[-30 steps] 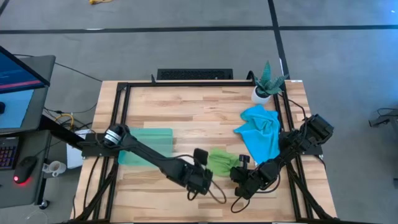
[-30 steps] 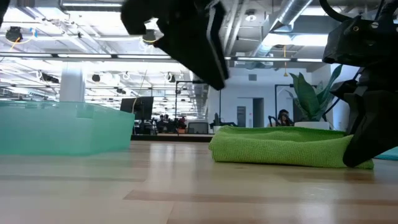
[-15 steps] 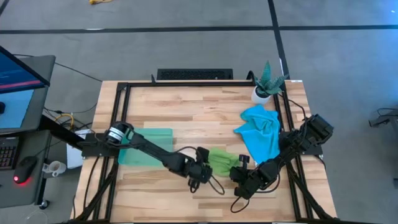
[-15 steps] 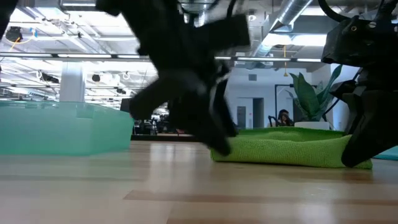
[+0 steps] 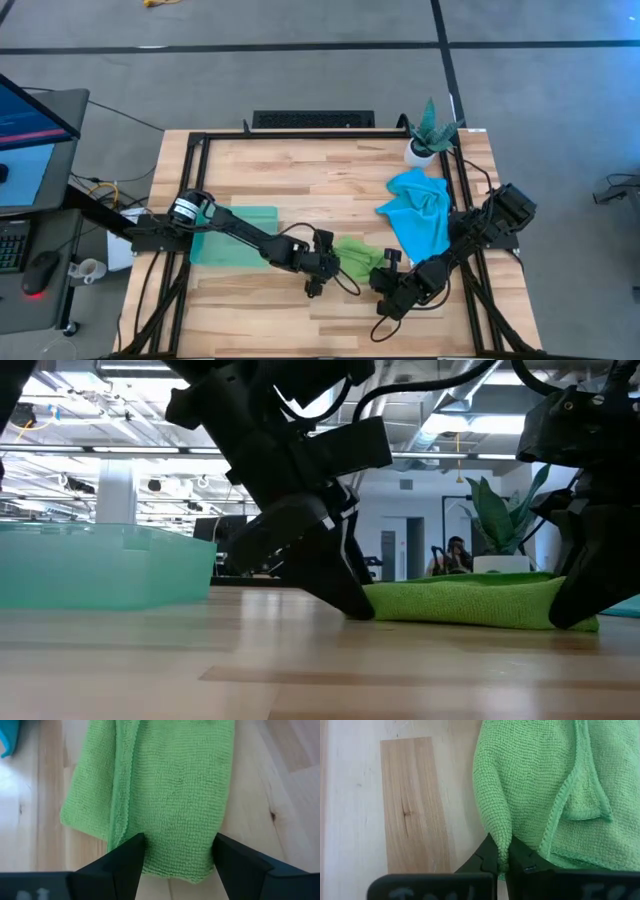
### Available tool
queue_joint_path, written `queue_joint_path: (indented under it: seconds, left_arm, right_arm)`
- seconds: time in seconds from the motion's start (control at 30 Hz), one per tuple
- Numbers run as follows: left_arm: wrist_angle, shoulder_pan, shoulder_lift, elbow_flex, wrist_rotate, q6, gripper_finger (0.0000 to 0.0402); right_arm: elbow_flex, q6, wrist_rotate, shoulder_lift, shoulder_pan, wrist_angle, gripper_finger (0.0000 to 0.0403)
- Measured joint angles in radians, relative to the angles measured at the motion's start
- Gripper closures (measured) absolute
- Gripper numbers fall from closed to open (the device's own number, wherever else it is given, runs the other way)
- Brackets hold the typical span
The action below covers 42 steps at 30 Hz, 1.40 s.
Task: Roll microfiber towels into tight, uniform cylinder then place into a basket
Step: Roll the green towel
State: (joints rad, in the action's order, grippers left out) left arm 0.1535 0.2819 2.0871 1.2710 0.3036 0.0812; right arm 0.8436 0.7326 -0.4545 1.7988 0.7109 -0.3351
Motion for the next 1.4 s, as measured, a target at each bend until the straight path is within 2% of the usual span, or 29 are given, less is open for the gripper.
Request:
queue_joint_path:
  seconds: [0.13, 0.3, 0.47, 0.63, 0.73, 0.9, 1.1, 1.17, 1.3, 1.4]
  left_arm:
    - [0.0, -0.019, 0.002, -0.003, -0.019, -0.079, 0.0197]
    - [0.001, -0.022, 0.004, -0.004, -0.028, -0.1, 0.0253]
    - [0.014, -0.029, -0.002, -0.002, -0.167, -0.161, 0.0328]
    - [0.055, -0.026, -0.028, -0.002, -0.315, -0.295, 0.0385]
    - [0.102, -0.023, -0.05, -0.003, -0.409, -0.379, 0.0391]
    - [0.11, -0.026, -0.077, -0.003, -0.644, -0.565, 0.0361]
    - [0.207, -0.02, -0.077, -0.009, -0.905, -0.809, 0.0357]
    - [0.237, -0.019, -0.08, -0.006, -0.939, -0.849, 0.0363]
    - [0.244, -0.02, -0.08, -0.006, -0.945, -0.876, 0.0379]
    - [0.221, -0.02, -0.081, -0.006, -0.923, -0.762, 0.0389]
  right_arm:
    - [0.0, 0.0, 0.0, 0.0, 0.001, 0.0, 0.0379]
    - [0.0, -0.004, 0.0, 0.0, 0.002, 0.0, 0.0383]
    - [0.002, -0.007, 0.003, 0.0, 0.002, 0.007, 0.0376]
    - [0.042, -0.044, 0.07, 0.004, 0.005, 0.011, 0.0386]
    - [0.08, -0.066, 0.129, 0.009, 0.016, 0.026, 0.0385]
    - [0.132, -0.096, 0.217, 0.009, 0.029, 0.04, 0.0381]
    - [0.21, -0.067, 0.505, 0.01, 0.041, 0.028, 0.0384]
    - [0.223, -0.064, 0.516, 0.006, 0.048, 0.035, 0.0378]
    - [0.221, -0.05, 0.497, 0.008, 0.039, 0.015, 0.038]
    - [0.222, -0.049, 0.471, 0.007, 0.035, 0.014, 0.0388]
